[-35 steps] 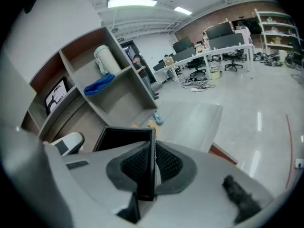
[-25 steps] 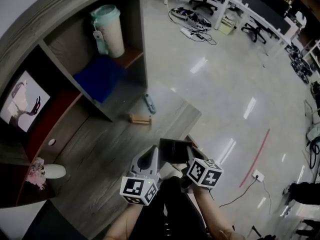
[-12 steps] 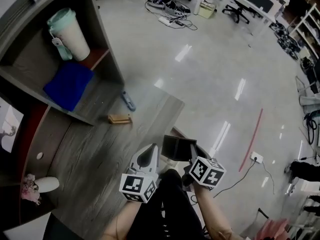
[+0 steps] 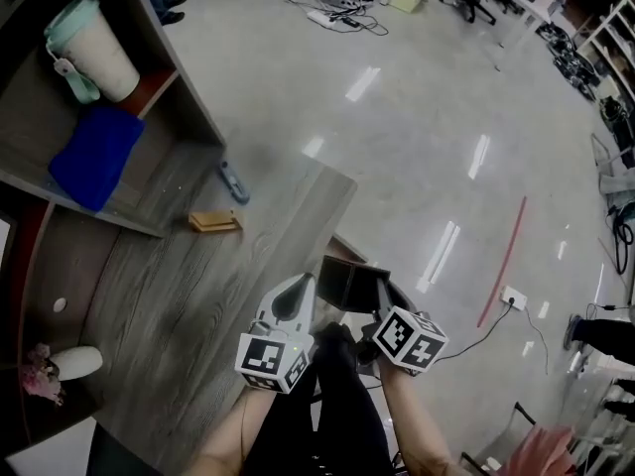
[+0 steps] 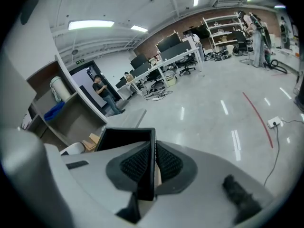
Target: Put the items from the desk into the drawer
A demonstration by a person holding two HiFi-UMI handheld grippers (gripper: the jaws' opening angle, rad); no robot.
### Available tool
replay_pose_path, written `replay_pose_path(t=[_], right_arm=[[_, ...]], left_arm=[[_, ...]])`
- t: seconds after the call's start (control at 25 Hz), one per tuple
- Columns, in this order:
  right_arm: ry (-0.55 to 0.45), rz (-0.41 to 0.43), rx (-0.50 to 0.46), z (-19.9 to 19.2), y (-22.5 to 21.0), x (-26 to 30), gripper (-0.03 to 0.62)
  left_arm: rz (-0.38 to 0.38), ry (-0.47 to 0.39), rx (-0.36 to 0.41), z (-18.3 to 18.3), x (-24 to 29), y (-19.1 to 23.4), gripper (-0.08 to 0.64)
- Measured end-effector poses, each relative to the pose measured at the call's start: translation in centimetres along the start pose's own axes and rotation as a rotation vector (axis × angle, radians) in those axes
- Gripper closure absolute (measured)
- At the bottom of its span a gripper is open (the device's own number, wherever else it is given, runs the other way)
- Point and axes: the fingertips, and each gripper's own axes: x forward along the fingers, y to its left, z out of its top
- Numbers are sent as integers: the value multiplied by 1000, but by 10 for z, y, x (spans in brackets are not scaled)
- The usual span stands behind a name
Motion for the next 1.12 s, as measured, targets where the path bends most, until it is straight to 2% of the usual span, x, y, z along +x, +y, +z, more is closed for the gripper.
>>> replay_pose_path(t=[0.12,0.4,0.52,0.64,1.0,1.12], right_arm=[[-7,-11,-29,-5,-10,5,552],[31,-8,25,-45,-27,40,552],[56,-19,46,-68,-34,57,552],[75,-50,74,-87,-43,67,549],[118,-102,98,-120,-56,75,540],[167,-124,103,-128,-63,76,541]], left_arm=[[6,-1,-2,-11,1,0,551],[-8,-3,31,-38,6,-6,551],[-26,-20,50,-39,5,-8,551],[-32,-33,29,-38,4,-7,551],[-37,-31,37,-37,6,-7,551],[-39,-30,41,-36,7,-8,551]])
